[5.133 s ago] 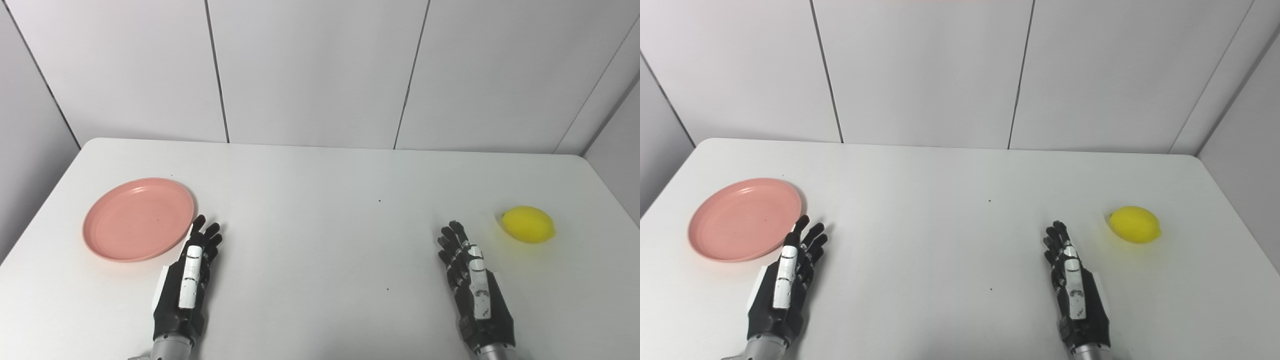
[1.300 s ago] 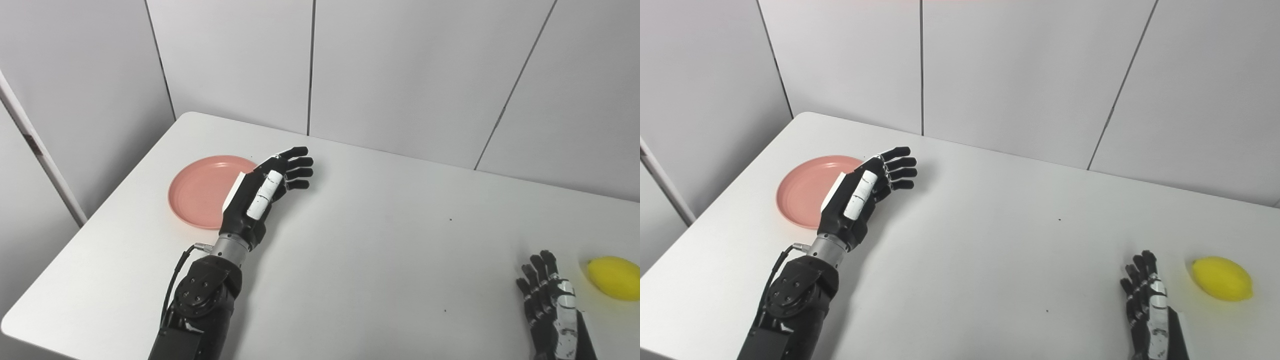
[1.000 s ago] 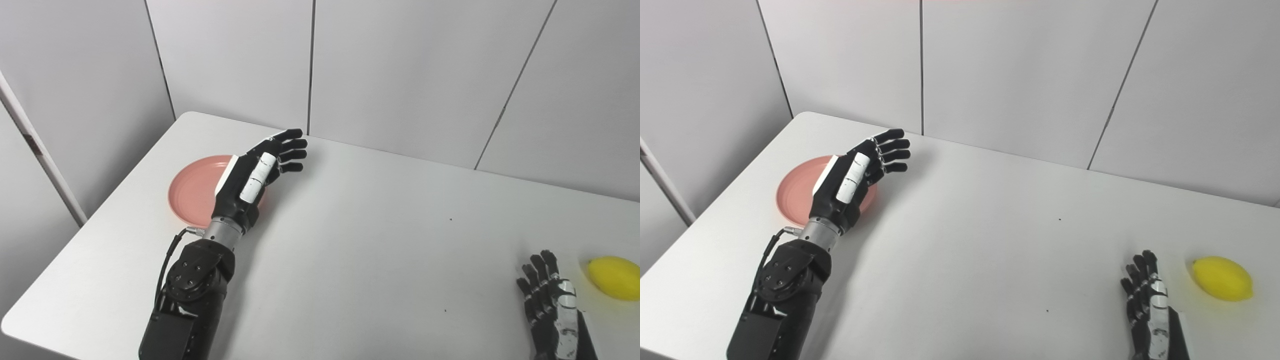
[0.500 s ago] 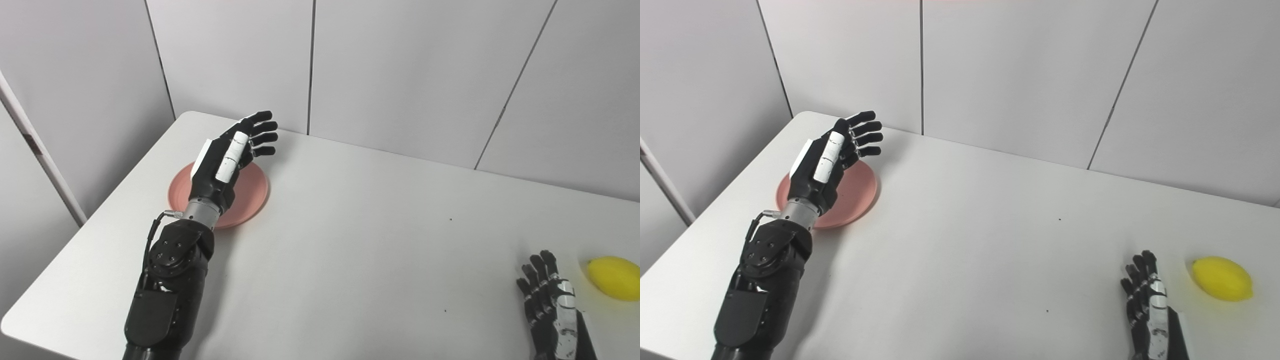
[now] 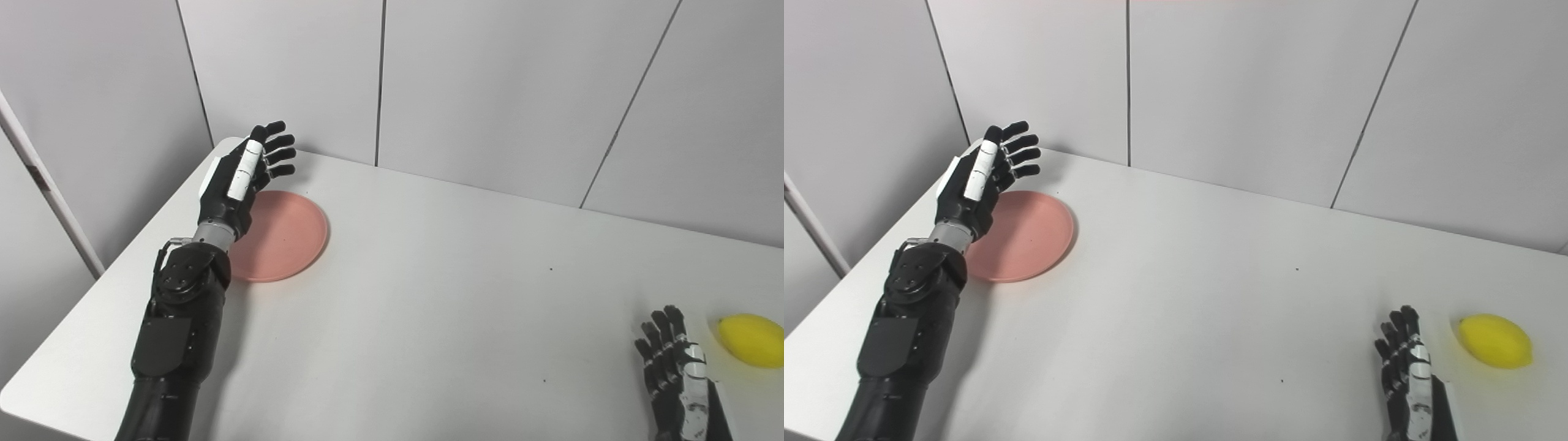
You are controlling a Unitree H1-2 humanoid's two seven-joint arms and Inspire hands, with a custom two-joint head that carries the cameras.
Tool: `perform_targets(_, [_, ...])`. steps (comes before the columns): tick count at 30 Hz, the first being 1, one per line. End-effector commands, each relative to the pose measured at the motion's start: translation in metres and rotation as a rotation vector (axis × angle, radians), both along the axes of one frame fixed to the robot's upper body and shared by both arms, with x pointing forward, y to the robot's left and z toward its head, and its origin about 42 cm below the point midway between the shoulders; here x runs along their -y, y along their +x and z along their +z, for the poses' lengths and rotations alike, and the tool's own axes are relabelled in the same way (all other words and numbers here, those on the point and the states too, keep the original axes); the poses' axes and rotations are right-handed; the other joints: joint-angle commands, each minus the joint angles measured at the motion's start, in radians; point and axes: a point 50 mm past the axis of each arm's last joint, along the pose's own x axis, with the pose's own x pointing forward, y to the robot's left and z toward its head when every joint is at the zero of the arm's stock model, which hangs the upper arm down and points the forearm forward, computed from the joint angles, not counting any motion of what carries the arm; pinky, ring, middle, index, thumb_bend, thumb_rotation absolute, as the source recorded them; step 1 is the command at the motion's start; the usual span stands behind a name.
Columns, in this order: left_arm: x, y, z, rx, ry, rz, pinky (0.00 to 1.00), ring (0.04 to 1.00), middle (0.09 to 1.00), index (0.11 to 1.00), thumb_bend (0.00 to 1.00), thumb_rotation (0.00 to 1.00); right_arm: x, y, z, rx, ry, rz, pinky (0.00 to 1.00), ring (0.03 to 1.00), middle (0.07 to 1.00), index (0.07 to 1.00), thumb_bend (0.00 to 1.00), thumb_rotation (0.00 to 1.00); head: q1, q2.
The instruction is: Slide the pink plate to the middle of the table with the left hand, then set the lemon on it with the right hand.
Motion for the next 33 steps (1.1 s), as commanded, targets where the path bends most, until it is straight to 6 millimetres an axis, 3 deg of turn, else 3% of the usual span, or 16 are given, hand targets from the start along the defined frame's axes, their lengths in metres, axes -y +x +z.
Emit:
perform_targets(1, [-0.011, 0.012, 0.033, 0.119, 0.050, 0.012, 0.71, 0.758, 0.756, 0.751, 0.91, 0.81, -0.008, -0.011, -0.025, -0.057, 0.034, -0.001, 1.00, 1.000, 0.994, 0.996, 0.60, 1.00, 0.000, 0.000])
perform_targets(9, [-0.030, 0.017, 0.043, 0.147, 0.071, 0.054, 0.73, 0.800, 0.797, 0.780, 0.92, 0.81, -0.008, -0.011, -0.027, -0.061, 0.036, 0.000, 1.00, 1.000, 0.996, 1.000, 0.60, 1.00, 0.011, -0.016])
perform_targets(12, [-0.041, 0.018, 0.043, 0.138, 0.050, 0.097, 0.72, 0.775, 0.784, 0.772, 0.93, 0.79, -0.008, -0.012, -0.027, -0.062, 0.041, -0.001, 1.00, 1.000, 0.997, 1.000, 0.60, 1.00, 0.017, -0.024])
perform_targets(16, [-0.051, 0.020, 0.041, 0.126, 0.044, 0.144, 0.70, 0.735, 0.755, 0.741, 0.96, 0.77, -0.008, -0.012, -0.027, -0.070, 0.037, -0.007, 1.00, 1.000, 0.999, 1.000, 0.59, 1.00, 0.017, -0.024])
perform_targets(22, [-0.064, 0.018, 0.038, 0.116, 0.040, 0.207, 0.74, 0.774, 0.769, 0.750, 1.00, 0.77, -0.008, -0.014, -0.025, -0.069, 0.031, 0.000, 1.00, 1.000, 1.000, 1.000, 0.58, 1.00, 0.021, -0.023])
perform_targets(33, [-0.086, 0.013, 0.028, 0.082, 0.054, 0.274, 0.77, 0.779, 0.765, 0.749, 0.98, 0.78, -0.008, -0.015, -0.023, -0.065, 0.042, 0.001, 1.00, 1.000, 1.000, 1.000, 0.56, 1.00, 0.022, -0.020])
